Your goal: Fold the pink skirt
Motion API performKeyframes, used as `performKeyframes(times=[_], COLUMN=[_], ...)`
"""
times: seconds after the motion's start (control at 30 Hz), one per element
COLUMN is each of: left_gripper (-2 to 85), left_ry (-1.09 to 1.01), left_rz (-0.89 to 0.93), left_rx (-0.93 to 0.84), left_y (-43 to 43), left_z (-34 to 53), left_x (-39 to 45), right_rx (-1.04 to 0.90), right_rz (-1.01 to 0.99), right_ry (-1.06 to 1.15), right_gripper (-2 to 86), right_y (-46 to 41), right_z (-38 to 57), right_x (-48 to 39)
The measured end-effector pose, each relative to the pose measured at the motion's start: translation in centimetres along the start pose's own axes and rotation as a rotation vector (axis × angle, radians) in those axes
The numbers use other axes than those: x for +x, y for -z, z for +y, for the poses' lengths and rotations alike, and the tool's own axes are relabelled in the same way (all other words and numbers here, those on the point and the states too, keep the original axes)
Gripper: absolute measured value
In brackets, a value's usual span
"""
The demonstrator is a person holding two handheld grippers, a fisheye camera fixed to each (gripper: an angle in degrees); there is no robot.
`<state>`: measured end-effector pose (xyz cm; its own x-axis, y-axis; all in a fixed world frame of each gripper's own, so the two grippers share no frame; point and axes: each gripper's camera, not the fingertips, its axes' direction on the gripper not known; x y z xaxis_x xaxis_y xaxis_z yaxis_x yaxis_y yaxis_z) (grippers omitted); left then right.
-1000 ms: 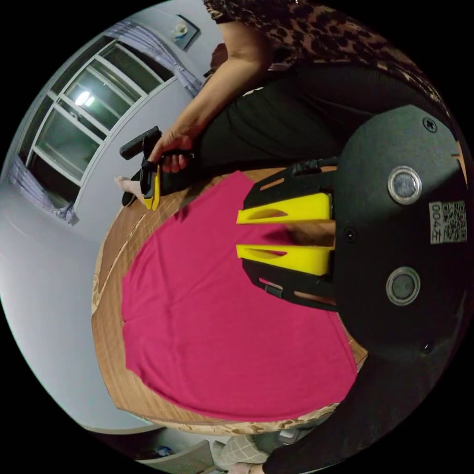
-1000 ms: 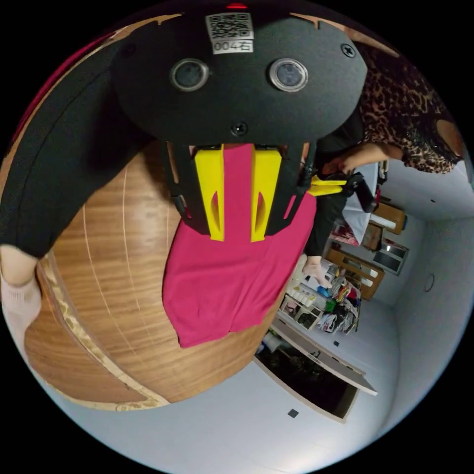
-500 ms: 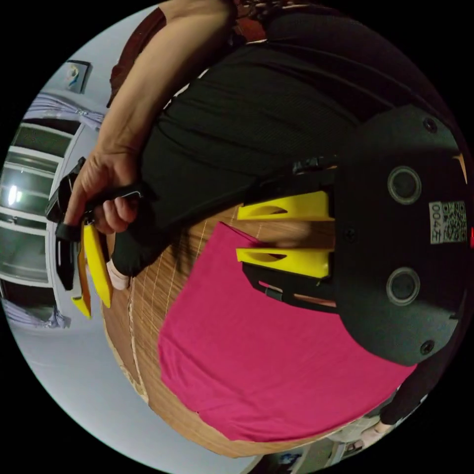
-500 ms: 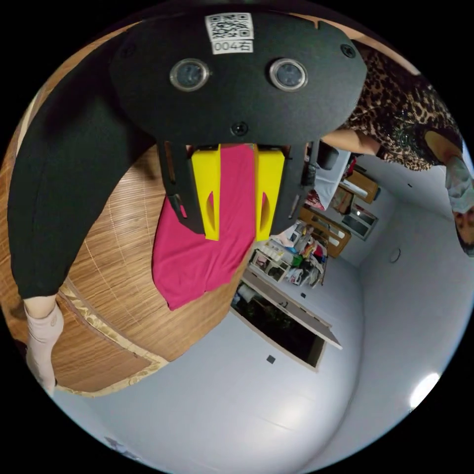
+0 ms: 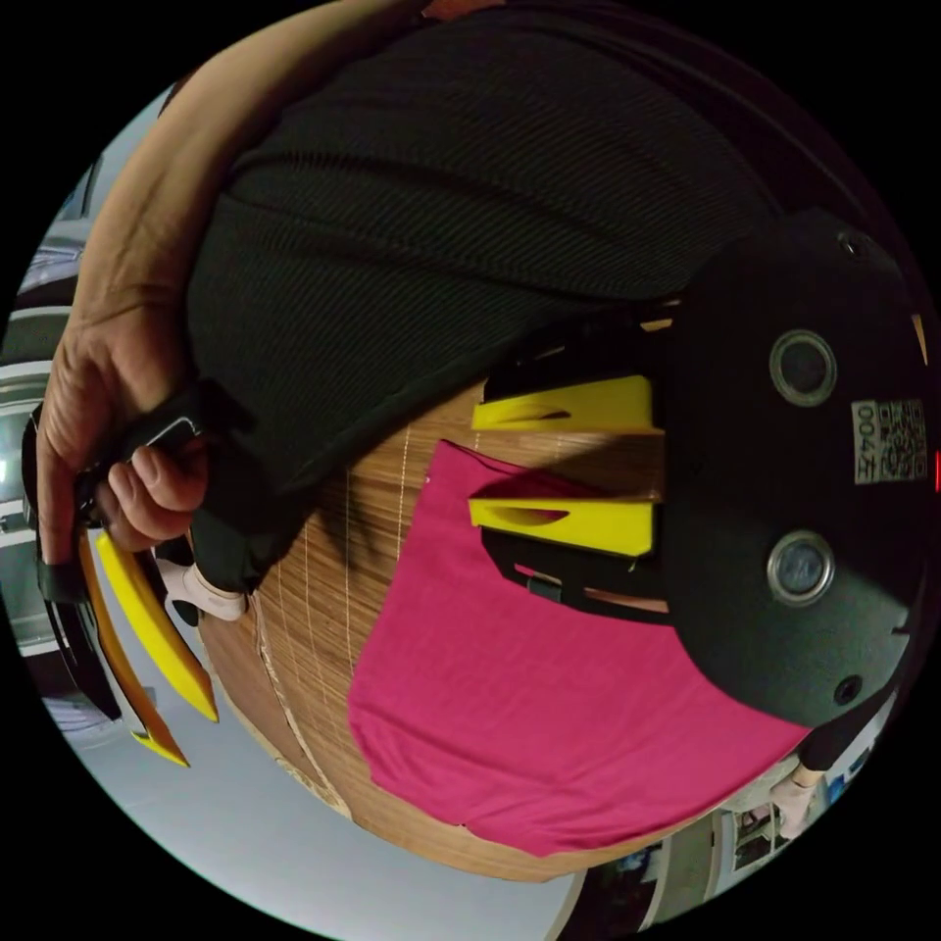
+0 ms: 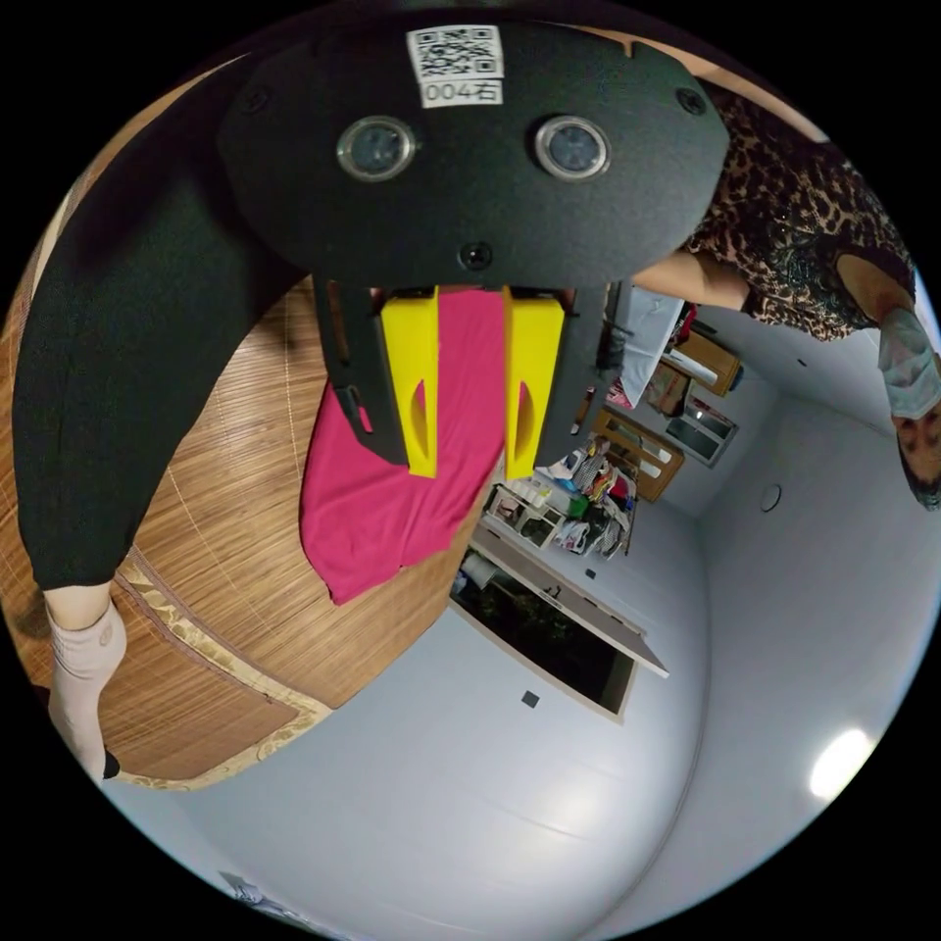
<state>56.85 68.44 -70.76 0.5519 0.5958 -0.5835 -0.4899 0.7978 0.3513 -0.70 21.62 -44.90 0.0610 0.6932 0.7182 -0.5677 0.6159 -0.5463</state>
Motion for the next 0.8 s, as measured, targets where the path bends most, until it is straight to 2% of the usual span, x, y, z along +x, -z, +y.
performKeyframes(times=[0.47, 0.8], left_gripper=[8.7, 10.2], left_ry=[0.089, 0.086], left_rz=[0.068, 0.042], left_rx=[0.036, 0.026], left_y=[-0.3, -0.9], left_z=[-1.4, -2.2], left_x=[1.7, 1.2], right_rx=[-0.007, -0.012], right_rz=[-0.007, -0.013], right_ry=[0.001, 0.004], right_gripper=[10.0, 10.0], right_y=[1.3, 1.8], right_z=[-0.3, -2.2], right_x=[-1.4, -2.3])
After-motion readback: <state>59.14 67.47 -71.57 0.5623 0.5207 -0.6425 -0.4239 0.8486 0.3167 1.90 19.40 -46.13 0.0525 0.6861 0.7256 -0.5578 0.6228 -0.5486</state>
